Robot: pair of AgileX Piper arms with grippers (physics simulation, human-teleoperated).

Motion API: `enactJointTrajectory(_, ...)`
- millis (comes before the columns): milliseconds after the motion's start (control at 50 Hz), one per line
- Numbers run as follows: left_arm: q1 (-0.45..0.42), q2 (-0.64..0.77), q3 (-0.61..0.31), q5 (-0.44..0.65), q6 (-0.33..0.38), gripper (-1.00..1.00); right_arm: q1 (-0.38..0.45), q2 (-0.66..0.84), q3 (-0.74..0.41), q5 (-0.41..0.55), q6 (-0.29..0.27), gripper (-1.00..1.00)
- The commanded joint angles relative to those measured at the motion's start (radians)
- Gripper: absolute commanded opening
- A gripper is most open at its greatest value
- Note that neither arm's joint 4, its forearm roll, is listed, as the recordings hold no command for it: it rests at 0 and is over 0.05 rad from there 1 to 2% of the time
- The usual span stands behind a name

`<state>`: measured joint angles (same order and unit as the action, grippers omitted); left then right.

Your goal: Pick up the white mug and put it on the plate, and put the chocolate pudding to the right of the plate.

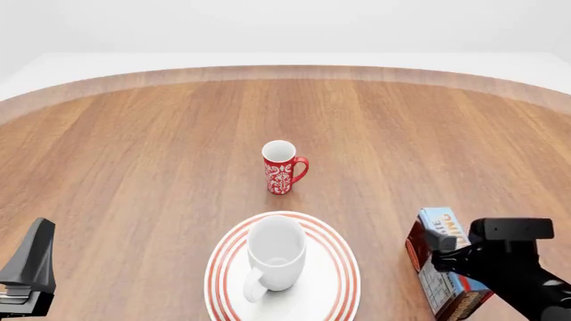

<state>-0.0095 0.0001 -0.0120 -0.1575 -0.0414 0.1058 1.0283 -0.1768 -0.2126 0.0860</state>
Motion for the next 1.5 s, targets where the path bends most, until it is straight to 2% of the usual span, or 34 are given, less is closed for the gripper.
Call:
enactJointTrajectory(20,0.000,0.000,0.000,0.000,0.000,1.00,-0.007,-0.099,-0.032,0.106,0.001,1.00)
enactJointTrajectory(420,0.000,0.000,0.000,0.000,0.000,1.00,-0.021,-0.295,-0.156,0.321,0.018,1.00)
enactJointTrajectory(640,-0.002,0.000,0.000,0.001,0.002,1.00,-0.050,-0.426,-0.235,0.422,0.002,1.00)
enactJointTrajectory(800,-0.003,0.000,0.001,0.001,0.003,1.00,-0.082,-0.503,-0.267,0.453,-0.036,1.00)
enactJointTrajectory(1120,-0.002,0.000,0.000,0.003,0.005,1.00,-0.135,-0.703,-0.318,0.500,-0.148,1.00)
enactJointTrajectory(1140,-0.001,0.000,0.000,0.003,0.005,1.00,-0.144,-0.743,-0.329,0.508,-0.173,1.00)
enactJointTrajectory(1500,-0.002,0.000,-0.001,0.003,0.013,1.00,-0.153,-0.946,-0.371,0.533,-0.297,1.00)
